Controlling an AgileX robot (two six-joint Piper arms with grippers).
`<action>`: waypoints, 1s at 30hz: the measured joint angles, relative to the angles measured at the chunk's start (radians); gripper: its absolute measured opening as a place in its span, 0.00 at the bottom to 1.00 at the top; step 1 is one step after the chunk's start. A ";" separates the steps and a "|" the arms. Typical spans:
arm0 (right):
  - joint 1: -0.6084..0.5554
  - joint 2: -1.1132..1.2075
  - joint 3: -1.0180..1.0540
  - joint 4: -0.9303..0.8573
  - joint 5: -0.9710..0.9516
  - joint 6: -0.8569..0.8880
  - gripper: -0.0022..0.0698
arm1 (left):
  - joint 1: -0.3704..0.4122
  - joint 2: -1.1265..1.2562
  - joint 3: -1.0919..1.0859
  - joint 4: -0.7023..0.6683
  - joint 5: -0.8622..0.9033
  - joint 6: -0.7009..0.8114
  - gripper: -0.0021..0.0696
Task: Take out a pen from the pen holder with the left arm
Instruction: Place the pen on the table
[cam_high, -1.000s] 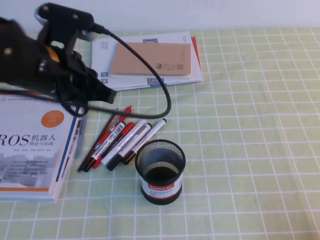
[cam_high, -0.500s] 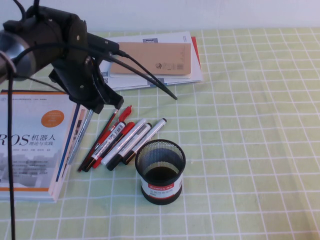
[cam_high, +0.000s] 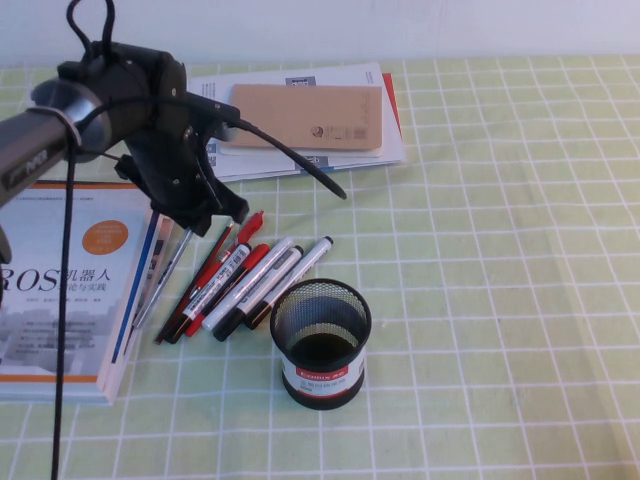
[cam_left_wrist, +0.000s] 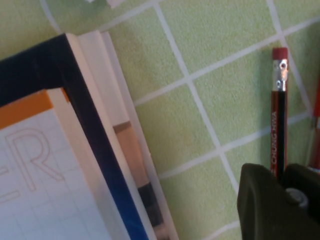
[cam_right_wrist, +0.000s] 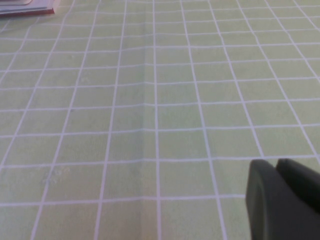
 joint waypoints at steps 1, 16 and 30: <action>0.000 0.000 0.000 0.000 0.000 0.000 0.01 | 0.000 0.009 -0.007 0.000 -0.003 0.002 0.09; 0.000 0.000 0.000 0.000 0.000 0.000 0.01 | 0.000 0.049 -0.010 -0.005 -0.040 0.000 0.50; 0.000 0.000 0.000 0.000 0.000 0.000 0.01 | -0.029 -0.363 0.267 0.121 -0.187 -0.168 0.12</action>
